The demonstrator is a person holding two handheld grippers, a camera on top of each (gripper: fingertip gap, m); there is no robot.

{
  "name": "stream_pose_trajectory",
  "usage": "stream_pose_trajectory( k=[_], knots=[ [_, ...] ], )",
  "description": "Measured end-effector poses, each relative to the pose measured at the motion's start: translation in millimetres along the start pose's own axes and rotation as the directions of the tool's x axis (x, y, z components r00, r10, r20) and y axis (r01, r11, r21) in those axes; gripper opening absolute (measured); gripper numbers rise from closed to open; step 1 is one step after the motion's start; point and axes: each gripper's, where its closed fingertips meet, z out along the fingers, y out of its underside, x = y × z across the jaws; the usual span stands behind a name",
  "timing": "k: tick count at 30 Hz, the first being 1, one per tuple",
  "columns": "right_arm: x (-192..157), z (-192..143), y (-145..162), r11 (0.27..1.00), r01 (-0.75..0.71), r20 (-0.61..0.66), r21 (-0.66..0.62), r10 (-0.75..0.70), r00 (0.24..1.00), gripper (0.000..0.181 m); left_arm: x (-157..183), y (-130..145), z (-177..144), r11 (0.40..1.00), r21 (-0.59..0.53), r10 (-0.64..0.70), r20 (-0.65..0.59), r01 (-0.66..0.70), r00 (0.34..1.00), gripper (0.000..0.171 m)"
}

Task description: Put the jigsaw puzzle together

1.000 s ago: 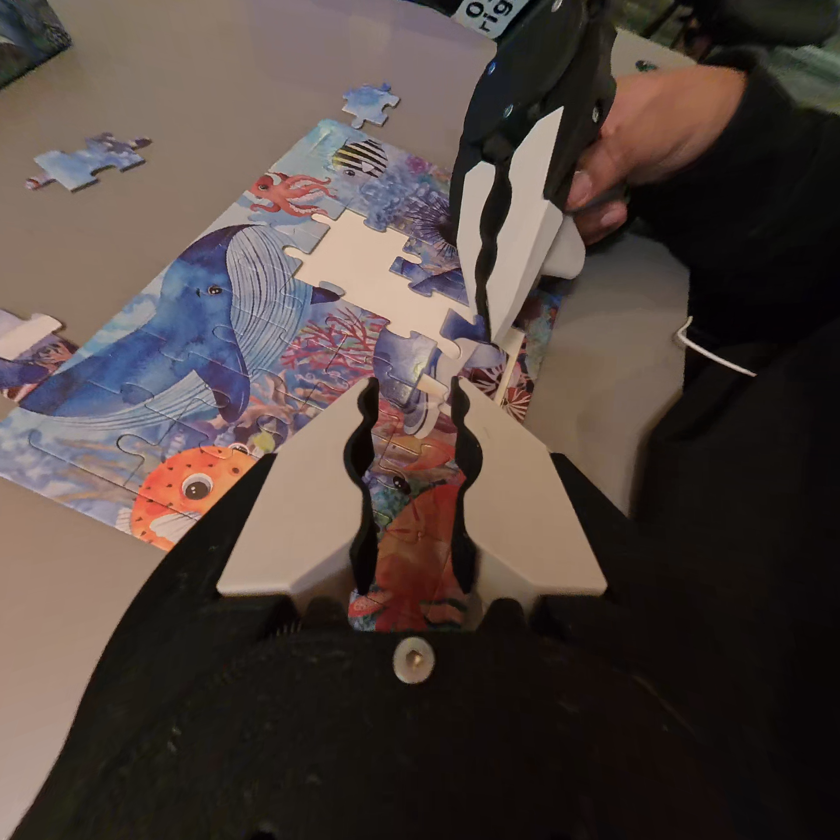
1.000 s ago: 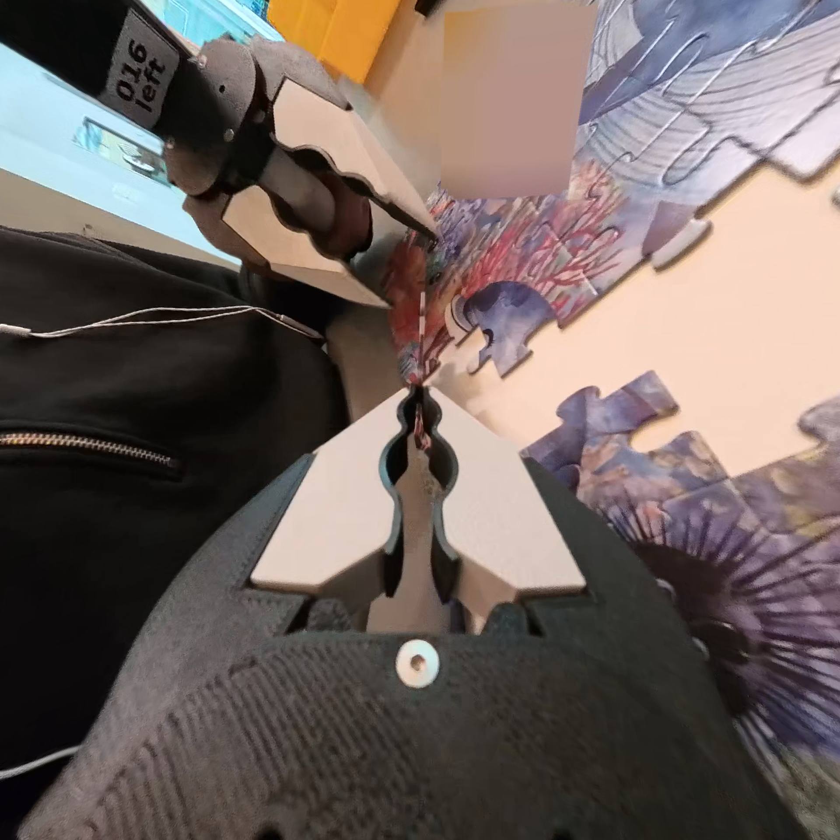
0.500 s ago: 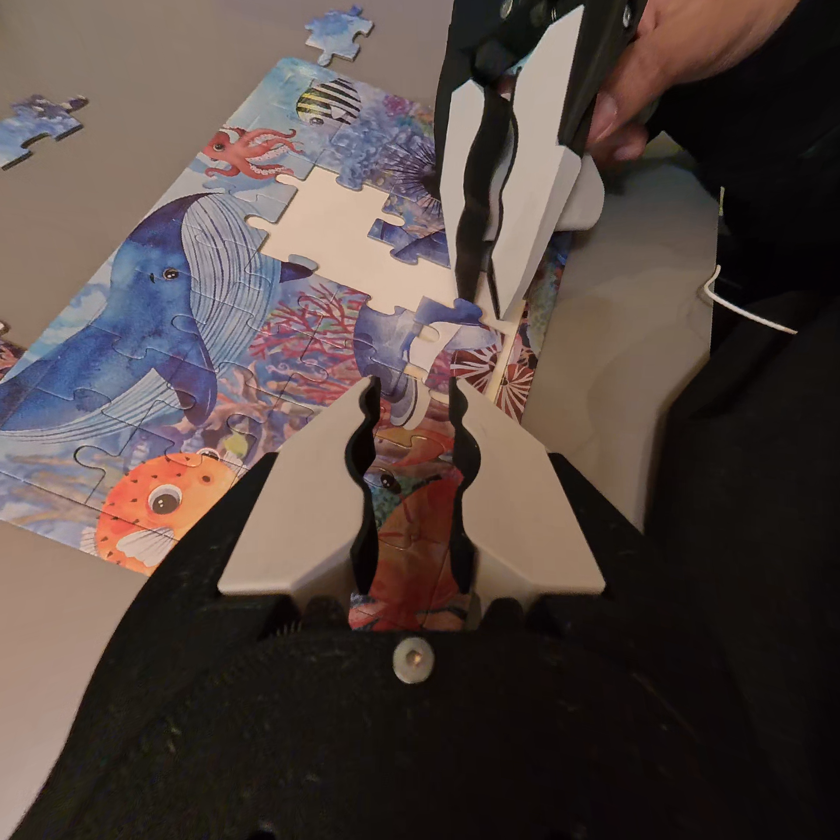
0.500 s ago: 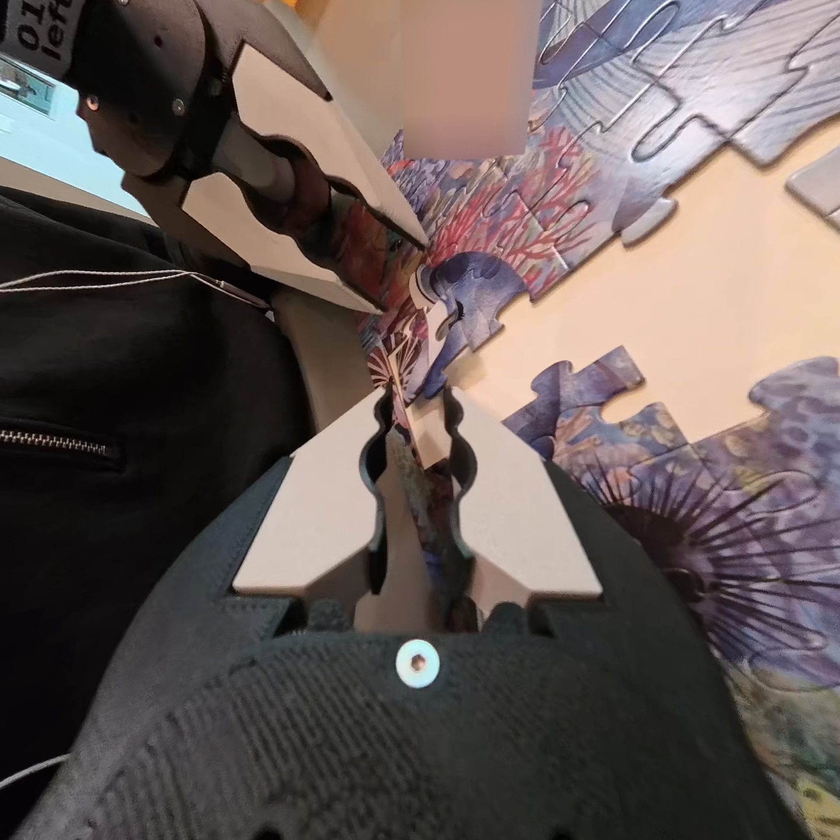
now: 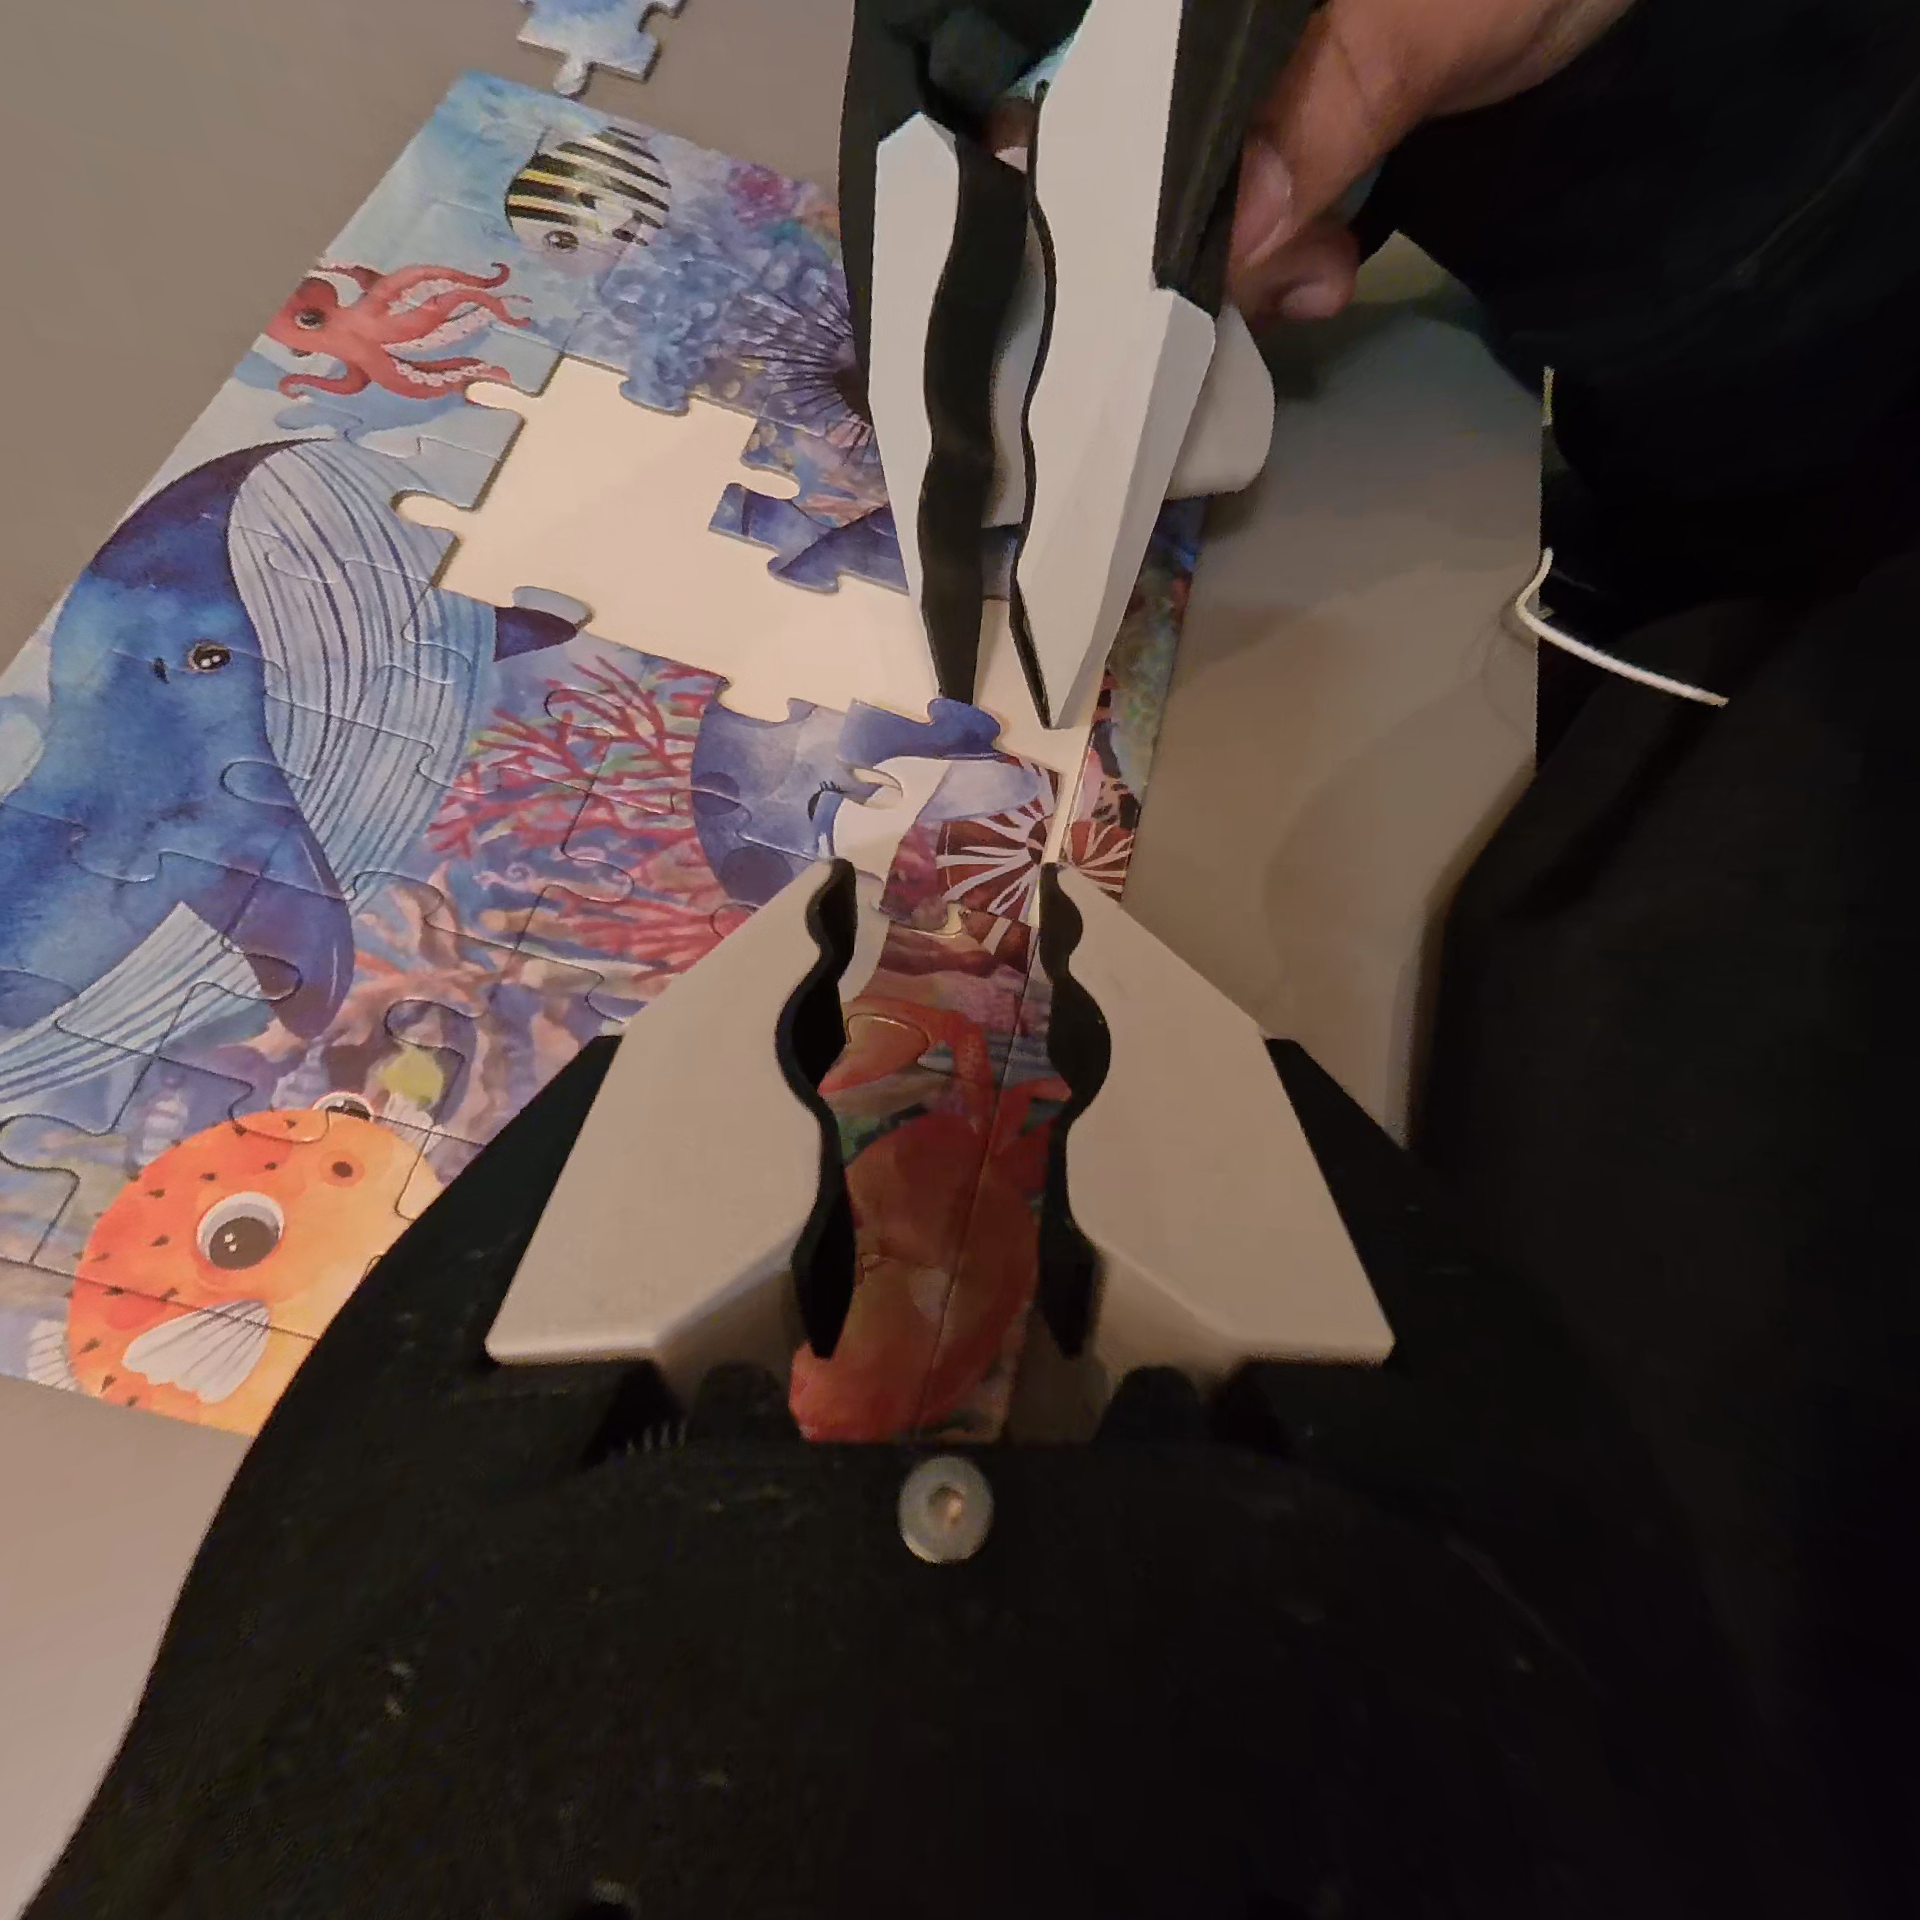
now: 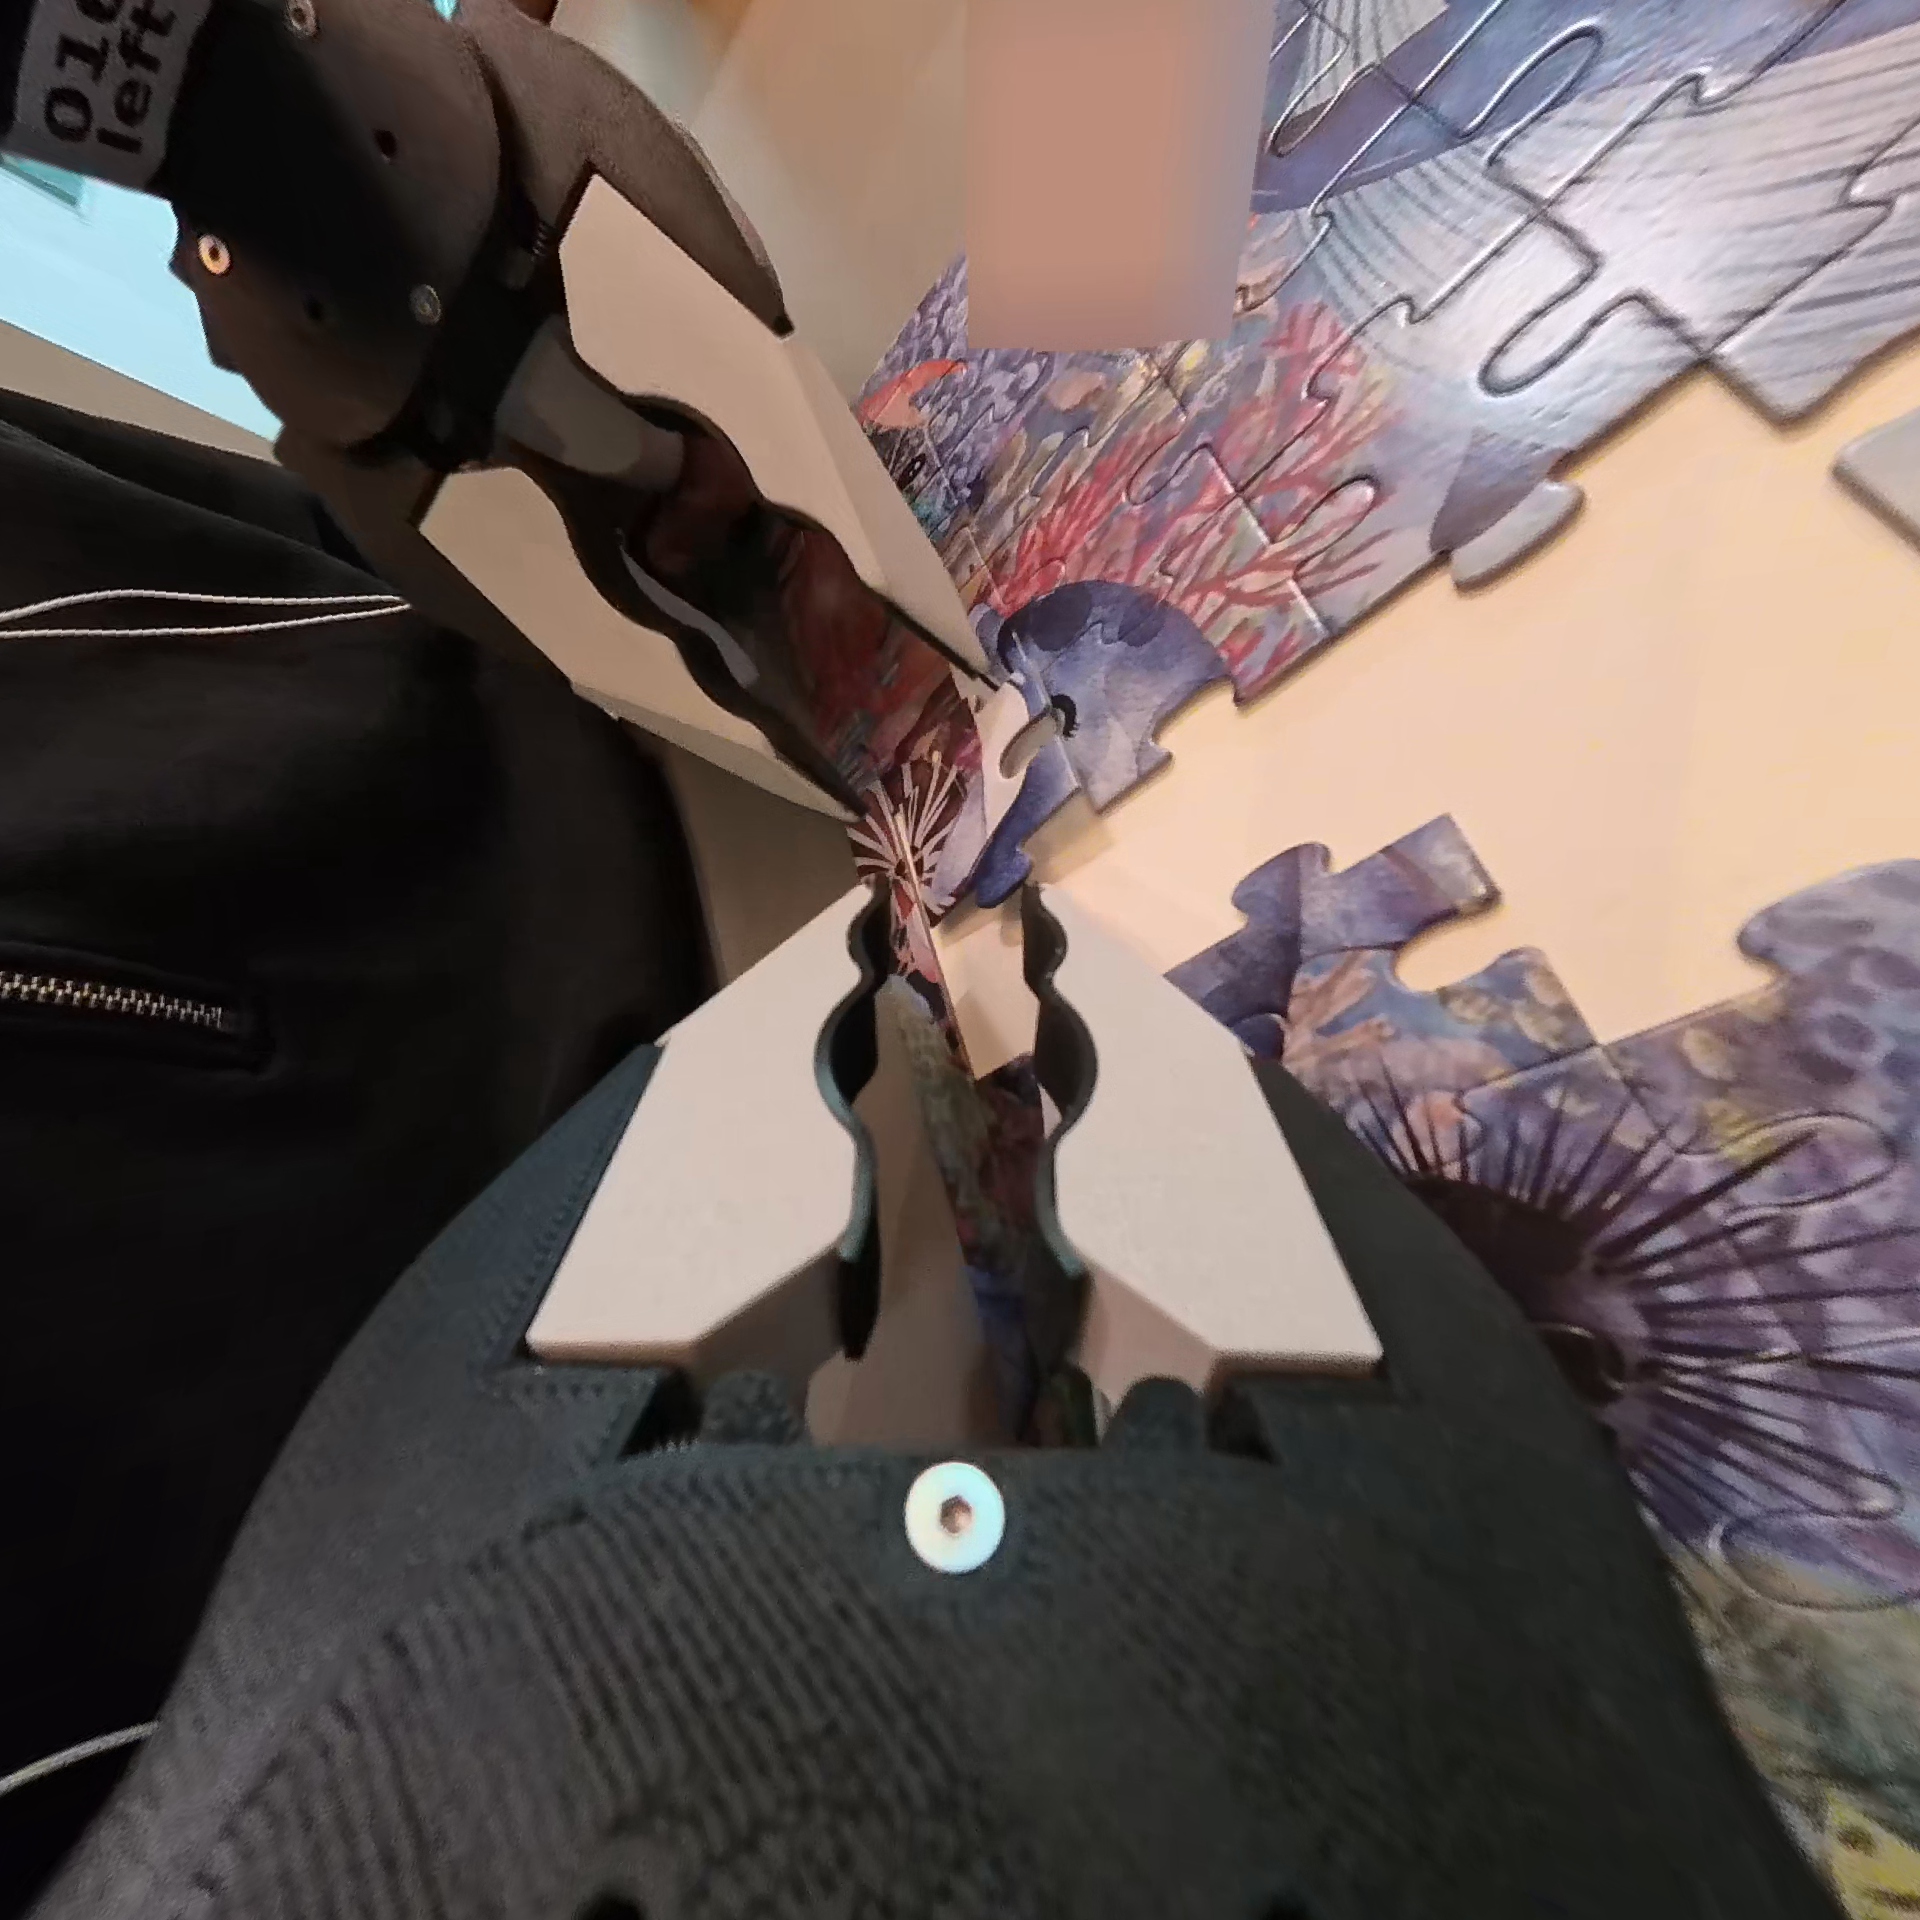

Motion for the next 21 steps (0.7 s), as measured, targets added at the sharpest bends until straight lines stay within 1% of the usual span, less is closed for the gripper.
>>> stream_pose_trajectory(
  k=[1, 5, 8, 11, 15, 19, 21],
  knots=[
    [0.0, -0.2, 0.0, 1.0, -0.001, 0.001, 0.0, 0.001, 1.0, 0.024, 0.2, 1.1, 1.1, 1.0, -0.01, 0.005, 0.004, -0.005, 1.0, 0.034],
    [-0.4, -0.5, 0.7, 1.0, -0.003, 0.002, -0.005, 0.003, 1.0, 0.024, 4.5, 5.4, 4.5, 0.999, -0.044, 0.015, -0.014, -0.015, 1.0, 0.031],
    [-0.6, -0.6, 1.1, 1.0, -0.002, 0.001, -0.008, 0.002, 1.0, 0.024, 3.6, 4.5, 3.4, 0.999, -0.036, 0.017, -0.005, -0.017, 1.0, 0.03],
    [-0.6, -1.2, 1.6, 1.0, -0.003, -0.001, -0.012, 0.003, 1.0, 0.024, -3.9, 1.1, -1.5, 1.0, -0.008, 0.014, 0.036, -0.014, 0.999, 0.032],
    [0.2, -3.5, 2.0, 1.0, -0.01, -0.003, -0.015, 0.01, 1.0, 0.025, -2.4, -5.6, -6.8, 0.999, 0.044, -0.006, 0.008, 0.005, 1.0, 0.028],
    [3.3, -7.7, -3.1, 1.0, -0.013, -0.02, 0.013, 0.013, 1.0, 0.027, -2.2, -3.9, -4.9, 0.999, 0.035, -0.004, 0.007, 0.004, 1.0, 0.028],
    [3.9, -10.4, -10.6, 0.999, 0.019, -0.038, 0.049, -0.017, 0.999, 0.027, -1.2, -3.6, -3.2, 1.0, 0.029, 0.008, 0.012, -0.008, 1.0, 0.028]
  ],
)
